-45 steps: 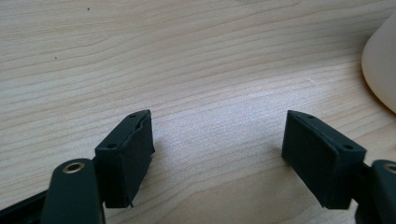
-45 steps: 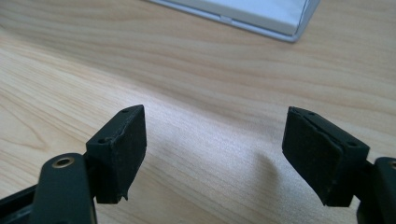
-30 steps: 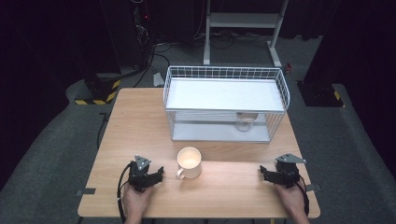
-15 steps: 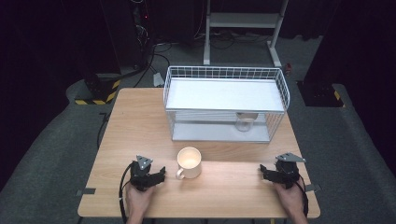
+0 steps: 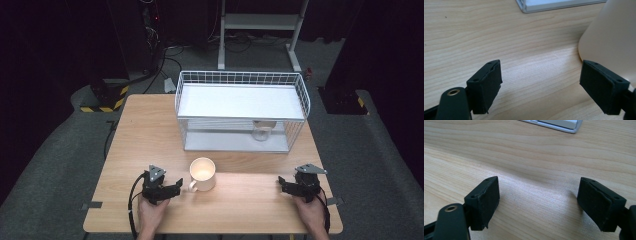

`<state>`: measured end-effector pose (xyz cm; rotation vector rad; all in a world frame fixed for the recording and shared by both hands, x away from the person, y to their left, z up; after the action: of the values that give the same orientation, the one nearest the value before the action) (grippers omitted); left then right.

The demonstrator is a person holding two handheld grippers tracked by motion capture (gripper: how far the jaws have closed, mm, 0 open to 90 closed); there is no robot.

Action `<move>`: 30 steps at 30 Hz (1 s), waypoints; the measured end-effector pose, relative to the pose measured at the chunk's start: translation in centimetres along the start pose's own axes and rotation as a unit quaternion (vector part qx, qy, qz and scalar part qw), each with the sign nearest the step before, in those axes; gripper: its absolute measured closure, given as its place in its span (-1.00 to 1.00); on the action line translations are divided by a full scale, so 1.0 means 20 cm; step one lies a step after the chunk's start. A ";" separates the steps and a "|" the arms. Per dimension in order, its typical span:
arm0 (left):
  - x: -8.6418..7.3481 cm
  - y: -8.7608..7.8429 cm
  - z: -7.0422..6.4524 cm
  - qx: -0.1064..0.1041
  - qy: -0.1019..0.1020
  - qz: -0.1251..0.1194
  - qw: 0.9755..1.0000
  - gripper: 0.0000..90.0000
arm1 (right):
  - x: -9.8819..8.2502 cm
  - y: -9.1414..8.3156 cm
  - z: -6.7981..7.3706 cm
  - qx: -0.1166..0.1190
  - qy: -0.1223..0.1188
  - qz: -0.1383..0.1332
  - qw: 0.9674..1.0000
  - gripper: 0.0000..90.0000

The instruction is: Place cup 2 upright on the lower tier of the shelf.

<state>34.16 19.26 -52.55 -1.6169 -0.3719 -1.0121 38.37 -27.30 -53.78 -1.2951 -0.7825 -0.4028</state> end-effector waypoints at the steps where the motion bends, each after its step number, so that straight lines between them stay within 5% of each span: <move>1: 0.00 0.00 0.00 0.000 0.003 0.000 1.000 -0.59 | 0.00 0.00 0.00 -0.001 0.000 -0.001 1.000 -0.59; 16: 0.02 -0.08 -0.04 -0.039 -0.014 -0.031 0.999 -0.67 | 0.00 0.00 0.00 -0.001 0.001 0.000 1.000 -0.59; 30: 0.04 -0.17 -0.09 -0.061 0.001 -0.054 0.997 -0.68 | 0.00 0.00 0.00 -0.001 0.000 0.000 1.000 -0.59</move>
<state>31.50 18.44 -49.68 -1.7189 -0.4059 -1.1365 38.36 -27.30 -53.78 -1.2960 -0.7821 -0.4043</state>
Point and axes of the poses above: each handheld gripper's, and its own axes: y roughly forward along the jaws, x roughly out of its top, z roughly to its left, the point moved 2 cm from there along y, roughly forward along the jaws, and after that the axes turned 7 degrees about y, right-handed, at the moved point
